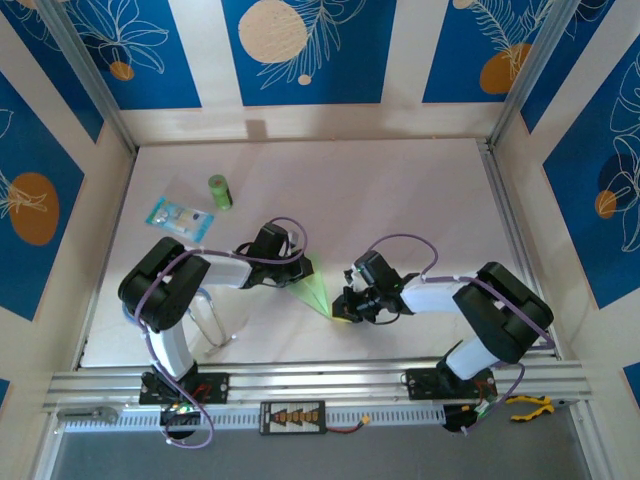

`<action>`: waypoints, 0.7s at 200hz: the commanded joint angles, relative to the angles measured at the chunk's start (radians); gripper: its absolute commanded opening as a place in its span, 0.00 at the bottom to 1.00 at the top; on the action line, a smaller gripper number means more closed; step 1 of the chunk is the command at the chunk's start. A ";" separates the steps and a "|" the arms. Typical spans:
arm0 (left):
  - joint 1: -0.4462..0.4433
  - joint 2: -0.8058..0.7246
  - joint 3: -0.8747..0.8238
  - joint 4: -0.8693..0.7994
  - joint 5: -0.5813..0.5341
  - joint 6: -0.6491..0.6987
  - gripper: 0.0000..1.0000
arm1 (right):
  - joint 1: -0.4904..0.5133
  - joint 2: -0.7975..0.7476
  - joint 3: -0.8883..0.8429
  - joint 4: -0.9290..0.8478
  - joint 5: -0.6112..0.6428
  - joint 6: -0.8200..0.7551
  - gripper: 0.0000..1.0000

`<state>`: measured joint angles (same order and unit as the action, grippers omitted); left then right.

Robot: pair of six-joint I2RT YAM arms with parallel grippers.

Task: Fold a paper plane with a square sheet of paper (pick it up from the middle)
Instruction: Fourth fold the wing at the center of the table.

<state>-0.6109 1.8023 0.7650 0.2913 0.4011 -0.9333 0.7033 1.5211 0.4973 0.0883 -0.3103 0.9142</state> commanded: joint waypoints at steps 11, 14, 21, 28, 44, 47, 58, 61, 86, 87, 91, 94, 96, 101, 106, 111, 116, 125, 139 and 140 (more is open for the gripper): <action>-0.002 0.027 -0.013 -0.101 -0.048 0.015 0.02 | 0.017 0.016 -0.005 -0.133 0.022 -0.021 0.09; -0.002 0.026 -0.013 -0.101 -0.048 0.016 0.02 | 0.018 0.011 -0.004 -0.136 0.030 -0.019 0.09; -0.002 0.025 -0.015 -0.100 -0.048 0.015 0.02 | 0.019 -0.009 -0.006 -0.137 0.044 -0.013 0.09; -0.002 0.025 -0.015 -0.100 -0.047 0.017 0.02 | 0.017 -0.033 -0.006 -0.136 0.052 -0.011 0.09; -0.001 0.025 -0.016 -0.100 -0.046 0.020 0.02 | 0.009 -0.093 0.007 -0.135 0.063 -0.016 0.09; -0.002 0.026 -0.017 -0.099 -0.047 0.019 0.02 | 0.006 -0.102 0.011 -0.133 0.064 -0.017 0.09; -0.002 0.029 -0.019 -0.094 -0.045 0.018 0.02 | -0.005 -0.128 0.024 -0.117 0.055 -0.021 0.08; -0.001 0.030 -0.019 -0.093 -0.044 0.018 0.02 | -0.008 -0.134 0.028 -0.110 0.051 -0.021 0.08; -0.002 0.034 -0.021 -0.084 -0.042 0.015 0.02 | -0.016 -0.134 0.056 -0.019 0.006 -0.008 0.05; -0.002 0.034 -0.021 -0.084 -0.042 0.014 0.02 | -0.016 -0.131 0.057 -0.015 0.003 -0.007 0.05; -0.003 0.034 -0.021 -0.084 -0.041 0.015 0.02 | -0.017 -0.122 0.062 0.008 -0.013 -0.004 0.04; -0.003 0.035 -0.021 -0.083 -0.041 0.015 0.02 | -0.017 -0.114 0.066 0.022 -0.024 -0.001 0.04; -0.003 0.035 -0.021 -0.083 -0.040 0.014 0.02 | -0.016 -0.107 0.071 0.030 -0.030 0.000 0.04; -0.002 0.037 -0.021 -0.083 -0.040 0.016 0.02 | -0.016 -0.088 0.079 0.047 -0.042 0.007 0.04; -0.001 0.037 -0.021 -0.081 -0.039 0.016 0.02 | -0.015 -0.068 0.089 0.064 -0.054 0.012 0.03; -0.002 0.038 -0.021 -0.081 -0.039 0.015 0.02 | -0.014 -0.048 0.097 0.078 -0.065 0.014 0.03; -0.002 0.038 -0.022 -0.080 -0.040 0.014 0.02 | -0.011 -0.028 0.107 0.089 -0.072 0.015 0.03; -0.002 0.040 -0.023 -0.078 -0.037 0.013 0.02 | -0.005 0.007 0.128 0.092 -0.075 0.017 0.03; -0.002 0.040 -0.023 -0.079 -0.035 0.015 0.01 | 0.001 0.054 0.152 0.094 -0.075 0.015 0.03; -0.002 0.041 -0.023 -0.080 -0.035 0.015 0.01 | 0.001 0.057 0.154 0.095 -0.076 0.014 0.03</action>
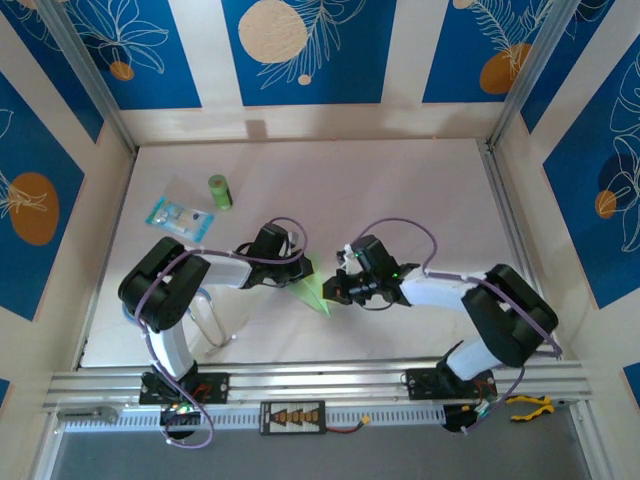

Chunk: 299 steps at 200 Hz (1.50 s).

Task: Fold a paper plane with a square sheet of paper (pick it up from the middle)
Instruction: Fourth fold the wing at the center of the table.

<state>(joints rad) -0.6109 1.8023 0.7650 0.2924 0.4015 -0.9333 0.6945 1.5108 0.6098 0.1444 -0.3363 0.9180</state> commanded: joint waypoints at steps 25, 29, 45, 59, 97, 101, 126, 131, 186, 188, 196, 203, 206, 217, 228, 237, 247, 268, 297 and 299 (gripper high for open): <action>-0.002 0.040 -0.024 -0.084 -0.035 0.017 0.01 | 0.022 0.120 0.063 0.036 -0.049 0.009 0.03; -0.003 0.040 -0.024 -0.084 -0.035 0.016 0.01 | 0.023 0.127 0.065 0.027 -0.045 0.005 0.03; -0.001 0.038 -0.024 -0.085 -0.038 0.017 0.01 | 0.025 0.146 0.061 -0.007 -0.023 -0.004 0.02; -0.002 0.041 -0.023 -0.085 -0.036 0.018 0.01 | 0.029 0.153 0.044 -0.030 -0.002 -0.010 0.02; -0.002 0.037 -0.021 -0.095 -0.041 0.020 0.01 | 0.048 0.157 -0.031 -0.036 0.027 -0.004 0.02; -0.003 0.037 -0.021 -0.096 -0.042 0.021 0.01 | 0.052 0.156 -0.039 -0.035 0.030 -0.002 0.02; -0.001 0.035 -0.023 -0.102 -0.048 0.020 0.01 | 0.062 0.142 -0.088 -0.024 0.043 0.012 0.02; -0.001 0.034 -0.024 -0.102 -0.048 0.020 0.01 | 0.063 0.138 -0.097 -0.019 0.043 0.016 0.02; 0.001 0.034 -0.030 -0.105 -0.062 0.009 0.01 | 0.071 0.064 -0.161 0.002 0.036 0.031 0.02; 0.001 0.034 -0.030 -0.105 -0.063 0.009 0.01 | 0.071 0.062 -0.163 0.001 0.034 0.031 0.02; 0.001 0.034 -0.032 -0.104 -0.064 0.006 0.01 | 0.072 0.056 -0.173 -0.001 0.033 0.030 0.02; 0.003 0.034 -0.032 -0.104 -0.064 0.006 0.01 | 0.073 0.050 -0.182 -0.005 0.034 0.029 0.02; 0.002 0.033 -0.032 -0.104 -0.065 0.005 0.01 | 0.075 0.047 -0.187 -0.006 0.035 0.029 0.02; 0.002 0.031 -0.032 -0.105 -0.066 0.004 0.01 | 0.076 0.040 -0.203 -0.004 0.036 0.033 0.02; 0.003 0.029 -0.032 -0.107 -0.068 0.005 0.01 | 0.077 0.030 -0.220 0.000 0.036 0.035 0.02; 0.002 0.028 -0.033 -0.108 -0.068 0.004 0.01 | 0.077 0.017 -0.227 -0.002 0.036 0.036 0.02; 0.002 0.024 -0.035 -0.108 -0.070 0.004 0.01 | 0.077 -0.001 -0.231 -0.013 0.038 0.033 0.02; 0.002 0.017 -0.036 -0.109 -0.072 0.005 0.01 | 0.076 -0.061 -0.222 -0.046 0.045 0.027 0.02; 0.003 0.011 -0.036 -0.113 -0.073 0.010 0.01 | 0.063 -0.168 -0.175 -0.088 0.062 0.017 0.02; 0.002 0.011 -0.035 -0.113 -0.072 0.010 0.01 | 0.061 -0.174 -0.171 -0.089 0.062 0.017 0.02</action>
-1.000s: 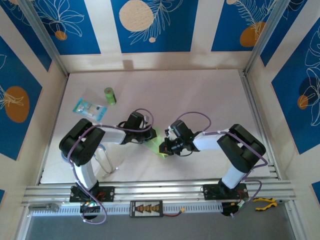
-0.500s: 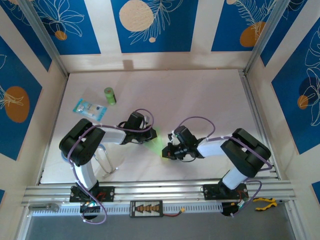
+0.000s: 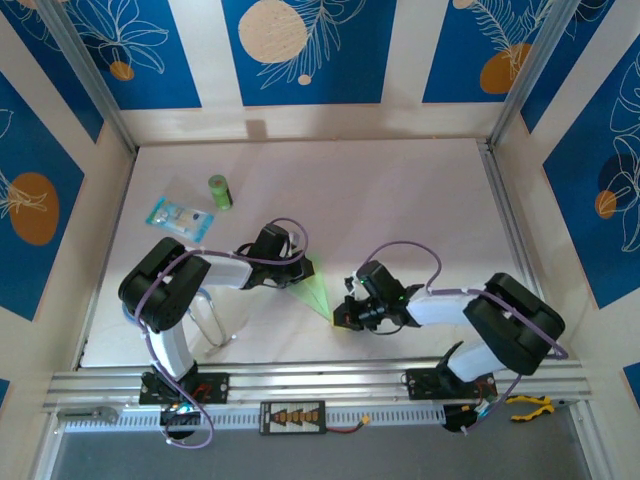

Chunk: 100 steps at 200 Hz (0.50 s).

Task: Fold a paper plane with a square sheet of paper (pick it up from the middle)
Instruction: Fourth fold the wing at the center of the table.

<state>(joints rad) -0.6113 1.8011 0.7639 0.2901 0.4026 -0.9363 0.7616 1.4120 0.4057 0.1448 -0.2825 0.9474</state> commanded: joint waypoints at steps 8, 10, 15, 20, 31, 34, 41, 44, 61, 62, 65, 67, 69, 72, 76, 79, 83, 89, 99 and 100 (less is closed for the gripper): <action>0.002 0.010 -0.035 -0.111 -0.072 0.015 0.01 | -0.011 -0.092 0.047 -0.086 0.012 -0.012 0.03; 0.002 0.010 -0.036 -0.111 -0.072 0.014 0.01 | -0.013 -0.093 0.052 -0.085 0.012 -0.013 0.03; 0.002 0.010 -0.035 -0.110 -0.071 0.014 0.01 | -0.018 -0.097 0.062 -0.085 0.012 -0.014 0.03; 0.002 0.011 -0.035 -0.109 -0.071 0.015 0.01 | -0.025 -0.095 0.075 -0.083 0.007 -0.015 0.02; 0.002 0.012 -0.035 -0.108 -0.071 0.015 0.01 | -0.040 -0.085 0.097 -0.073 -0.003 -0.020 0.02; 0.002 0.013 -0.035 -0.106 -0.071 0.014 0.01 | -0.043 -0.081 0.102 -0.068 -0.001 -0.020 0.03; 0.002 0.014 -0.036 -0.104 -0.069 0.013 0.01 | -0.051 -0.064 0.115 -0.058 0.002 -0.016 0.03; 0.002 0.014 -0.037 -0.102 -0.068 0.012 0.01 | -0.054 -0.056 0.121 -0.054 0.002 -0.014 0.03; 0.002 0.014 -0.040 -0.100 -0.068 0.012 0.01 | -0.065 0.013 0.181 -0.051 -0.026 -0.010 0.04; 0.002 0.014 -0.040 -0.100 -0.069 0.012 0.01 | -0.065 0.018 0.186 -0.051 -0.027 -0.011 0.04; 0.002 0.013 -0.039 -0.100 -0.068 0.012 0.01 | -0.064 0.032 0.197 -0.052 -0.032 -0.014 0.04; 0.001 0.014 -0.039 -0.100 -0.068 0.012 0.01 | -0.063 0.042 0.204 -0.052 -0.034 -0.015 0.04; 0.002 0.015 -0.038 -0.100 -0.067 0.012 0.01 | -0.064 0.050 0.212 -0.053 -0.036 -0.015 0.04; 0.002 0.015 -0.038 -0.099 -0.067 0.012 0.01 | -0.063 0.062 0.223 -0.053 -0.037 -0.016 0.04; 0.001 0.015 -0.038 -0.099 -0.065 0.012 0.01 | -0.060 0.077 0.234 -0.049 -0.038 -0.017 0.04; 0.001 0.015 -0.038 -0.098 -0.066 0.012 0.01 | -0.057 0.089 0.242 -0.047 -0.039 -0.016 0.04; 0.002 0.015 -0.038 -0.099 -0.066 0.013 0.01 | -0.056 0.103 0.249 -0.043 -0.036 -0.016 0.04; 0.002 0.015 -0.038 -0.098 -0.066 0.012 0.01 | -0.056 0.122 0.261 -0.038 -0.030 -0.012 0.04; 0.002 0.015 -0.038 -0.099 -0.064 0.012 0.01 | -0.058 0.155 0.274 -0.035 -0.023 -0.003 0.03; 0.002 0.015 -0.037 -0.099 -0.064 0.012 0.01 | -0.059 0.158 0.274 -0.034 -0.023 -0.003 0.03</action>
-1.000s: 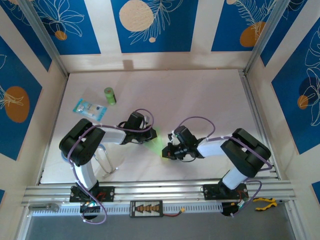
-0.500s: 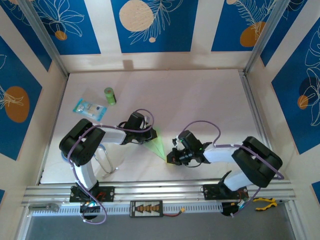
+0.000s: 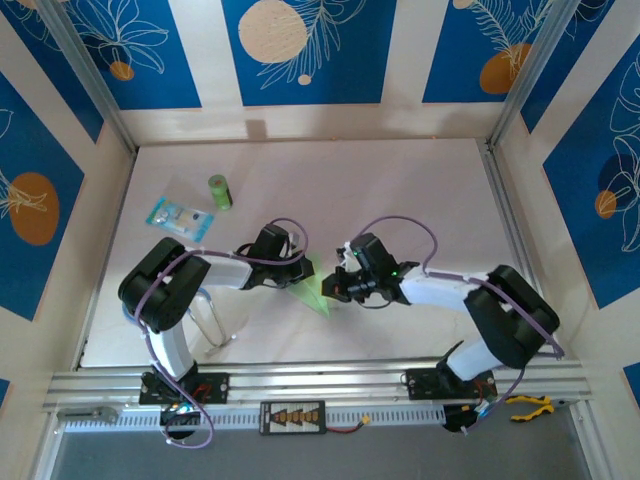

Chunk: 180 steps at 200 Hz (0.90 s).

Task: Fold a paper plane with a square sheet of paper (pick it up from the middle)
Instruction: Fourth fold the wing at the center of the table.

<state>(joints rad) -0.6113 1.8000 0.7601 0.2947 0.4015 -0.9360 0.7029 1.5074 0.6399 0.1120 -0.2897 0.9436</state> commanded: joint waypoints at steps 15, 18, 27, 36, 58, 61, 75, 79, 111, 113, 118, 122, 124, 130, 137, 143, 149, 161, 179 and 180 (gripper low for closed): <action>0.002 0.016 -0.033 -0.103 -0.061 0.011 0.01 | -0.002 0.096 0.051 0.019 -0.017 0.009 0.03; 0.001 0.016 -0.033 -0.103 -0.062 0.012 0.01 | -0.002 0.102 0.054 0.021 -0.020 0.009 0.03; 0.001 0.016 -0.033 -0.104 -0.061 0.012 0.01 | 0.002 0.117 0.062 0.019 -0.021 0.005 0.04; 0.002 0.017 -0.031 -0.103 -0.060 0.011 0.01 | 0.001 0.129 0.066 0.012 -0.013 0.003 0.03; 0.001 0.019 -0.030 -0.100 -0.058 0.011 0.01 | -0.004 0.161 0.057 0.017 -0.011 0.004 0.03; 0.002 0.019 -0.030 -0.100 -0.057 0.011 0.01 | -0.004 0.166 0.056 0.014 -0.010 0.003 0.03; 0.002 0.018 -0.028 -0.101 -0.056 0.011 0.01 | -0.003 0.185 0.046 -0.007 0.005 0.001 0.03; 0.002 0.017 -0.027 -0.101 -0.056 0.011 0.01 | -0.003 0.190 0.040 -0.008 0.009 0.001 0.03; 0.002 -0.003 -0.023 -0.098 -0.047 0.021 0.02 | 0.001 0.221 -0.020 -0.023 0.034 0.007 0.02; 0.002 -0.004 -0.022 -0.097 -0.045 0.023 0.02 | 0.001 0.223 -0.022 -0.022 0.034 0.008 0.02; 0.002 -0.010 -0.019 -0.097 -0.039 0.030 0.03 | 0.001 0.228 -0.032 -0.021 0.034 0.009 0.02; 0.002 -0.016 -0.016 -0.097 -0.035 0.037 0.03 | 0.001 0.230 -0.036 -0.021 0.035 0.009 0.01; 0.001 -0.019 -0.014 -0.097 -0.033 0.040 0.03 | 0.002 0.231 -0.039 -0.021 0.035 0.009 0.01; 0.002 -0.028 -0.010 -0.094 -0.027 0.051 0.04 | 0.002 0.233 -0.046 -0.023 0.036 0.008 0.01; 0.001 -0.041 -0.005 -0.096 -0.019 0.061 0.05 | 0.003 0.233 -0.050 -0.027 0.038 0.006 0.01; 0.002 -0.052 0.000 -0.102 -0.017 0.072 0.06 | 0.001 0.231 -0.053 -0.028 0.039 0.003 0.01; 0.002 -0.065 0.005 -0.111 -0.015 0.083 0.07 | 0.001 0.229 -0.055 -0.031 0.042 0.001 0.01; 0.002 -0.086 0.009 -0.121 -0.006 0.095 0.09 | -0.003 0.228 -0.050 -0.039 0.041 -0.007 0.01; 0.001 -0.109 0.005 -0.122 0.015 0.104 0.10 | -0.005 0.224 -0.031 -0.061 0.043 -0.023 0.01; 0.001 -0.110 0.004 -0.121 0.016 0.104 0.10 | -0.006 0.223 -0.029 -0.063 0.043 -0.023 0.01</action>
<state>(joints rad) -0.6109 1.7412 0.7601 0.2150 0.3969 -0.8787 0.6994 1.6981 0.6369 0.2047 -0.2947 0.9436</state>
